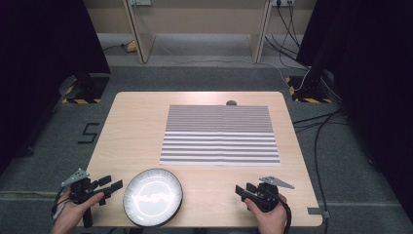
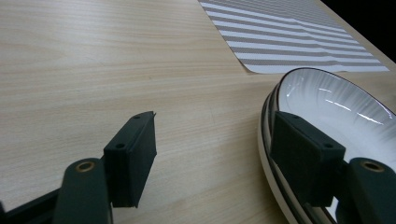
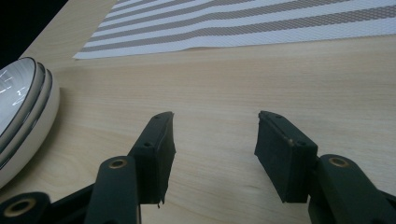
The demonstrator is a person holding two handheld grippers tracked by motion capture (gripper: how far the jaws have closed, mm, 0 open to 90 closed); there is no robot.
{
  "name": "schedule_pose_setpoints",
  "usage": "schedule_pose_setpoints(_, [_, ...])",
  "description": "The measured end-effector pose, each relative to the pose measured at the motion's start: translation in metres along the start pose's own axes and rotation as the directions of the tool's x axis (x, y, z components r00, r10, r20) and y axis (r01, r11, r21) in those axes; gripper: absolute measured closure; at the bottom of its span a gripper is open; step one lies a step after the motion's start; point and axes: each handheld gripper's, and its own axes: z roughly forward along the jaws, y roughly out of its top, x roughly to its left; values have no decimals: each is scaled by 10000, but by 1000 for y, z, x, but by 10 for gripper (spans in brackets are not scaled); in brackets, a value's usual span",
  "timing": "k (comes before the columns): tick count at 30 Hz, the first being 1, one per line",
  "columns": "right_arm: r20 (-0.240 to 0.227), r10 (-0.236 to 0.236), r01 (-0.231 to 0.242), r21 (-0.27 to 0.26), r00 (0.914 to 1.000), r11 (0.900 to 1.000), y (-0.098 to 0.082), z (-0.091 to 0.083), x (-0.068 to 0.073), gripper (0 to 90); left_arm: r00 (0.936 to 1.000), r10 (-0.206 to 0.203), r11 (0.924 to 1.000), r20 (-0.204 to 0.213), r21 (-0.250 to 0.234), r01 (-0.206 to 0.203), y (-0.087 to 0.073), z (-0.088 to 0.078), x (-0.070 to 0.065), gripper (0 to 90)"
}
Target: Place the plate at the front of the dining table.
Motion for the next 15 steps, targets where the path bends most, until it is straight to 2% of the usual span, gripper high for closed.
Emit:
schedule_pose_setpoints(9, [-416, -470, 480, 235, 9980, 9986, 7, 11, 21, 472, 9995, 134, 9997, 273, -186, -129, 4, -6, -12, 324])
schedule_pose_setpoints(15, [-878, -729, 762, 355, 9935, 9965, 13, 22, 41, 499, 9975, 289, 9996, 646, 20, -290, 3, -6, -21, 366])
